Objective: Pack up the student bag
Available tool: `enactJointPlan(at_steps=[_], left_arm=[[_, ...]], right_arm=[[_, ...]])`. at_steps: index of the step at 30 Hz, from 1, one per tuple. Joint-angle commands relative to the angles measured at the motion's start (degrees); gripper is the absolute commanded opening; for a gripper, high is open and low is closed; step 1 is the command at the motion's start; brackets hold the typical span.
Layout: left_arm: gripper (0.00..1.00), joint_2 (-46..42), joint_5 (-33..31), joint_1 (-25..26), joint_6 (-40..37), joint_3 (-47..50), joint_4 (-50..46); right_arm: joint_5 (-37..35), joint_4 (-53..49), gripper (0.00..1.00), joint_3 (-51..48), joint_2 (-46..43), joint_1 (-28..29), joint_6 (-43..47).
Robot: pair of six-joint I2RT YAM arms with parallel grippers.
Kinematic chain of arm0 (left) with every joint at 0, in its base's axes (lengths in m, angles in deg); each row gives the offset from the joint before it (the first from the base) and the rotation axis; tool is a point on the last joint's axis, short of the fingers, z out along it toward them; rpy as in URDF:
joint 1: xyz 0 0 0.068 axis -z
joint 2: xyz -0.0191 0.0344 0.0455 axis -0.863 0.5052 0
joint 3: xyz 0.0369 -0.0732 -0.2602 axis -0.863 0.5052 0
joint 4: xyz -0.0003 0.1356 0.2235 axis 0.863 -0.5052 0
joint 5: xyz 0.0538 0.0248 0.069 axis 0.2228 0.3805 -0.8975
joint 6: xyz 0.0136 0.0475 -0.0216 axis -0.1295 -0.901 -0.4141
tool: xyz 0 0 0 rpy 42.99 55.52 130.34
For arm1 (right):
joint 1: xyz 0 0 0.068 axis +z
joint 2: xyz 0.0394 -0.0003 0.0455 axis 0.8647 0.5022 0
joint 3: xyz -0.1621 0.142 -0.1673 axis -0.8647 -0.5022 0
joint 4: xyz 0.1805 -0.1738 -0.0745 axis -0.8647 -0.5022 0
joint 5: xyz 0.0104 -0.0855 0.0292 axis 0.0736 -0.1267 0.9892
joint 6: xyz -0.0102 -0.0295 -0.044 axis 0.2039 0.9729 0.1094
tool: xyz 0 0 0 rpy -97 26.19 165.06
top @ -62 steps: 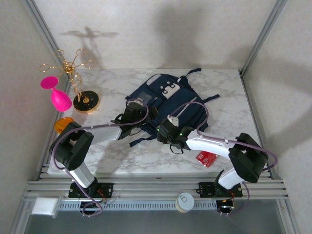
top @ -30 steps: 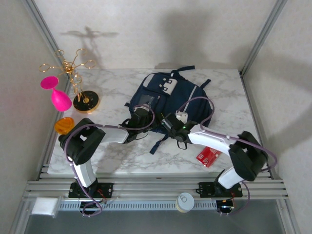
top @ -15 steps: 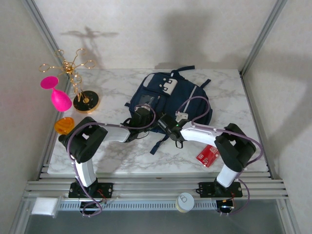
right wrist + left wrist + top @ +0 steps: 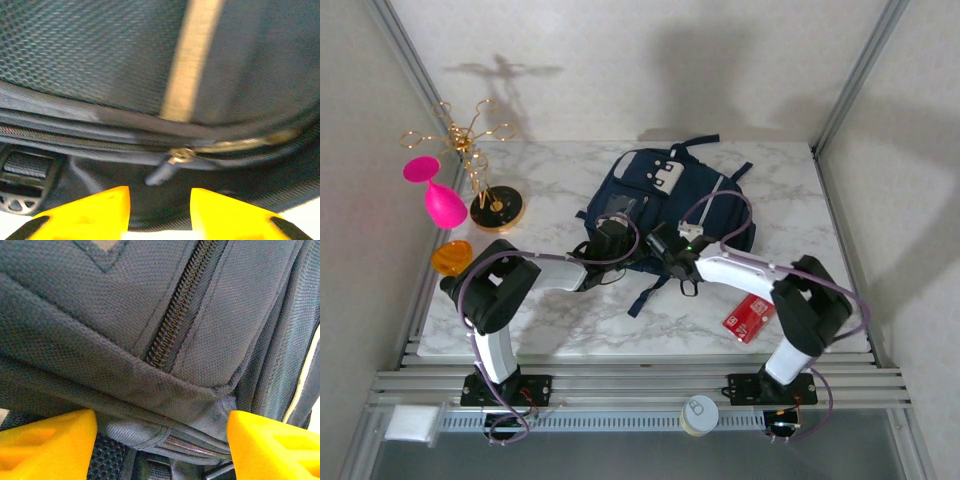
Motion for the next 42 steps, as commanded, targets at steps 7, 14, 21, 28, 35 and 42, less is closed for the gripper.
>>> enactJointPlan(at_steps=[7,14,21,28,35,42], left_arm=[[0.7,1.5,-2.8,-0.9,-0.1,-0.6,-3.3],[0.72,2.3,-4.6,-1.7,-0.1,0.2,-4.5],[0.72,2.6,-3.5,-1.7,0.4,0.1,-3.5],[0.72,2.4,-3.5,-1.8,0.2,-0.4,-3.9],[0.72,2.4,-4.8,-1.9,0.0,-0.6,-5.1],[0.72,3.3,-4.6,-5.4,-1.6,-2.2,-5.7]], right_arm=[[-5.1,-1.6,0.42,4.2,9.8,-2.2,-1.3],[-9.5,-4.1,0.36,0.2,4.9,-2.8,-1.6],[-5.0,0.3,0.29,-1.2,6.2,-4.4,0.1],[-1.9,4.9,0.32,0.2,8.9,-4.5,3.9],[0.7,6.0,0.2,-1.2,5.7,-5.0,6.5],[3.7,6.9,0.09,-7.5,-3.2,-6.5,11.3]])
